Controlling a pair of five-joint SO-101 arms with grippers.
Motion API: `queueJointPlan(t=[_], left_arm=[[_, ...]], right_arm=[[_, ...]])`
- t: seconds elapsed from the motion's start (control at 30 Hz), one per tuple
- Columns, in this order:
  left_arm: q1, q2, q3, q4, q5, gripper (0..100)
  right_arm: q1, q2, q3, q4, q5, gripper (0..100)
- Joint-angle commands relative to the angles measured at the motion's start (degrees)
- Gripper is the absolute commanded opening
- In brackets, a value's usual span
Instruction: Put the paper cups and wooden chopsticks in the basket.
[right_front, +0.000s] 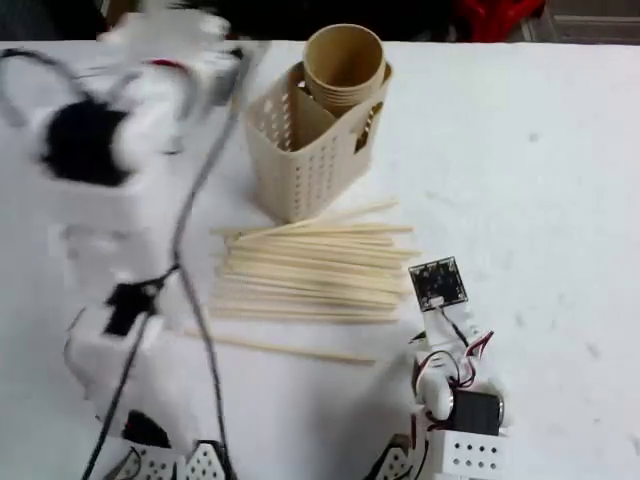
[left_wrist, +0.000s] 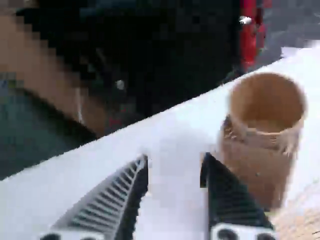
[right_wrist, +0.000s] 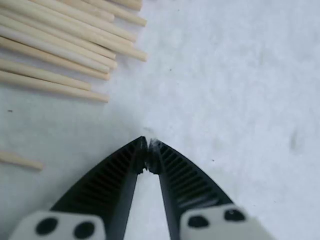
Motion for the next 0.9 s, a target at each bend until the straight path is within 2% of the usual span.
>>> queueJointPlan(t=[0.0,0.1,0.17,0.23,0.33,0.47,0.57,0.73,0.87], left_arm=[[-6.4,-20.3,26.5,0.2,1.8,19],[-7.3,-32.5,51.0,-1.5,0.3,19],[-7.3,-40.0,69.1,-7.0,-2.8,19],[-7.4,-47.2,87.9,-17.7,-4.4,19],[-9.8,-56.7,116.0,-39.3,-4.6,19],[-13.9,-65.8,143.7,-63.6,-4.7,19],[-16.8,-68.4,153.7,-71.4,-7.6,19],[-22.4,-68.4,159.9,-76.0,-14.1,19],[-27.6,-68.8,166.7,-85.4,-16.0,19]], right_arm=[[0.6,-0.4,0.4,0.1,0.4,1.8],[0.6,-0.4,0.4,0.1,0.4,1.8],[0.2,-0.4,0.4,0.1,0.2,1.8],[0.0,-0.4,0.4,0.1,0.1,1.8],[-1.5,-0.4,0.4,0.1,0.0,1.8],[-1.7,-0.4,0.4,0.1,0.0,1.8],[-1.7,-0.4,0.5,0.1,0.0,1.8],[-4.5,-0.4,0.5,-1.5,0.4,1.8],[-5.8,-0.4,0.5,-5.8,0.4,1.8]])
